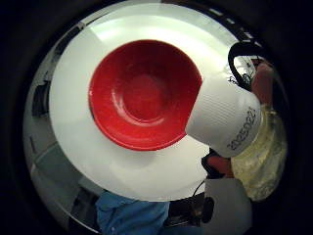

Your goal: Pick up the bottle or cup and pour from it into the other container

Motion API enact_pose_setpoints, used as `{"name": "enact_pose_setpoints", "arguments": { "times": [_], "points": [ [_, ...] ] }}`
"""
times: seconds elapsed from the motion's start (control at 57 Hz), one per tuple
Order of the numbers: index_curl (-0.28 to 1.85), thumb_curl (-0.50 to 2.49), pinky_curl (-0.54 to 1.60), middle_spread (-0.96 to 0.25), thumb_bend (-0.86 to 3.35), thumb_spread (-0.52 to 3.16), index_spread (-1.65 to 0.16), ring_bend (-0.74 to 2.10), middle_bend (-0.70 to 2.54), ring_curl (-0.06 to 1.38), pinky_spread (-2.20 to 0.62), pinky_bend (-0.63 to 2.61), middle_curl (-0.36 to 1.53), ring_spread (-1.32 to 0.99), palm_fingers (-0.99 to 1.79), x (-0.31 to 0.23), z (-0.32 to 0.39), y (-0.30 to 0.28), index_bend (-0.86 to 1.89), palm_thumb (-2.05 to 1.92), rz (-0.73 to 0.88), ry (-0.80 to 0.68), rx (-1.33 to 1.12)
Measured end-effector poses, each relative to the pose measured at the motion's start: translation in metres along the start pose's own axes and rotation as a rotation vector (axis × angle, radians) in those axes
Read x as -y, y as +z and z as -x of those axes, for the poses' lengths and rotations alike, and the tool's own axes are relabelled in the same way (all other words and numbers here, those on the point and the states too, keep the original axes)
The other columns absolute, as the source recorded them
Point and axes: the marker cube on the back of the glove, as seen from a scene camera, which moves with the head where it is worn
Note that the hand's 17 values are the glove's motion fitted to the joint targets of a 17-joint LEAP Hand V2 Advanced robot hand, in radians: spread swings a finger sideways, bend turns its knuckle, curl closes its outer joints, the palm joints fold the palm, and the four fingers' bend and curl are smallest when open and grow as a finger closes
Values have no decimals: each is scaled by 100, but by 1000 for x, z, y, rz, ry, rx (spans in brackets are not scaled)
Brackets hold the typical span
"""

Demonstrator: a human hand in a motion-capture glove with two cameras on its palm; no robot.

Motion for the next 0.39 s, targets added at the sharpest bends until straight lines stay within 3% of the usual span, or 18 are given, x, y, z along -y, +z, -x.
{"name": "enact_pose_setpoints", "arguments": {
  "times": [0.088,0.175,0.386],
  "points": [
    [49,70,36,-6,-4,24,-11,46,31,46,-16,55,51,-19,123,0,12,-7,18,100,34,-110,-66],
    [48,70,36,-6,-4,24,-11,46,31,46,-17,55,51,-20,123,10,16,-8,17,100,30,20,-147],
    [48,70,37,-7,-4,27,-12,46,30,46,-17,57,51,-21,122,10,17,-11,17,99,-22,12,23]
  ]
}}
